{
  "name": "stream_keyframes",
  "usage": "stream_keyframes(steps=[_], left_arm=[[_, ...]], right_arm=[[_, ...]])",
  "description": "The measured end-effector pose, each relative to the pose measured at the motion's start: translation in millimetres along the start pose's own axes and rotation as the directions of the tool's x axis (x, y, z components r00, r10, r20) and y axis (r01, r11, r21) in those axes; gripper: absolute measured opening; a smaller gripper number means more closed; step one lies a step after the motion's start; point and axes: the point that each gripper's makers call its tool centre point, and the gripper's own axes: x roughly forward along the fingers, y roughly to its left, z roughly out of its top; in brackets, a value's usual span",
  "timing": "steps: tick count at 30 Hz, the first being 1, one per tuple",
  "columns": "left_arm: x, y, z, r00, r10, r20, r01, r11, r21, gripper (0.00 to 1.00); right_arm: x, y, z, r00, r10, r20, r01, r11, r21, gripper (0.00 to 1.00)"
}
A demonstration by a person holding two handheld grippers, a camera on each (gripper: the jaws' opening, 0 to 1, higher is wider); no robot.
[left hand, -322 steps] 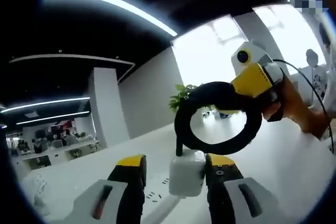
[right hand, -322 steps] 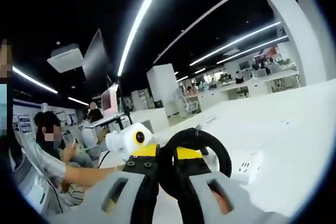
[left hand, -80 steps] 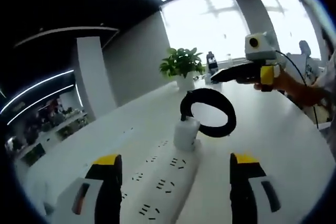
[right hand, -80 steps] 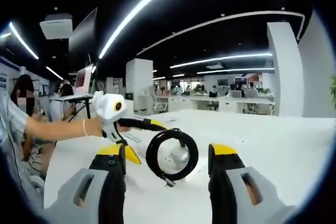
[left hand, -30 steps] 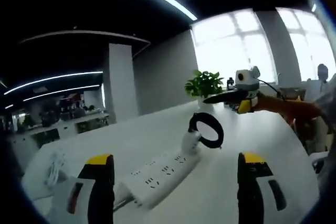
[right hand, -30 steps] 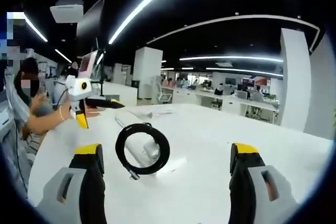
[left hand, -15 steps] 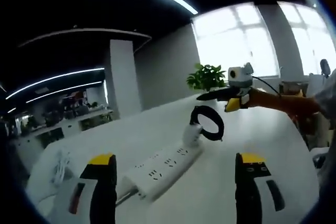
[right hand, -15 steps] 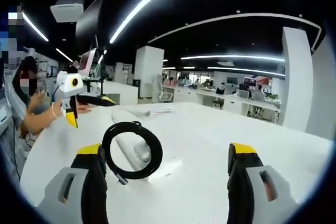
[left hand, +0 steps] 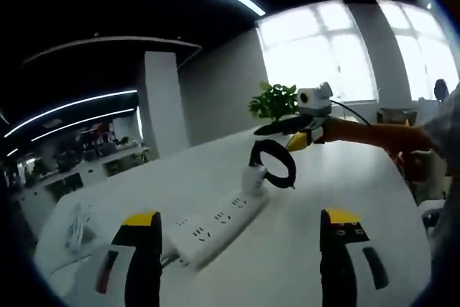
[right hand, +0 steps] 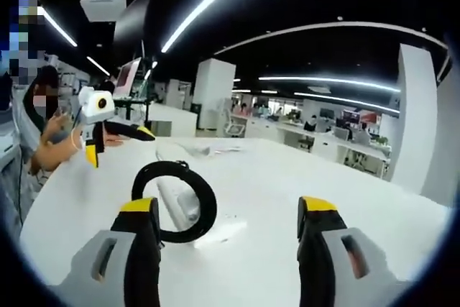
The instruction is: Straighten the power strip on the desk, plug the charger into it
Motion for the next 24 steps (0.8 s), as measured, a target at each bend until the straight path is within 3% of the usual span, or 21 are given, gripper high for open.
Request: stream_keyframes(steps=[12, 15, 24], left_arm=[[3.0, -2.3, -6.5, 1.000, -0.011, -0.019, 0.011, 1.000, -0.024, 0.92], [2.5, -2.4, -5.7, 1.000, -0.010, -0.016, 0.009, 1.000, -0.025, 0.92], [1.2, 1.5, -6.7, 1.000, -0.003, -0.014, 0.003, 0.999, -0.053, 0.92]], right_arm=[[15.5, 11.9, -4.1, 0.992, 0.080, -0.094, -0.089, 0.991, -0.103, 0.60], [20.4, 19.3, -6.7, 0.984, 0.118, -0.135, -0.135, 0.983, -0.123, 0.61], [34.7, 25.0, -3.2, 0.964, 0.149, -0.220, -0.193, 0.962, -0.195, 0.61]])
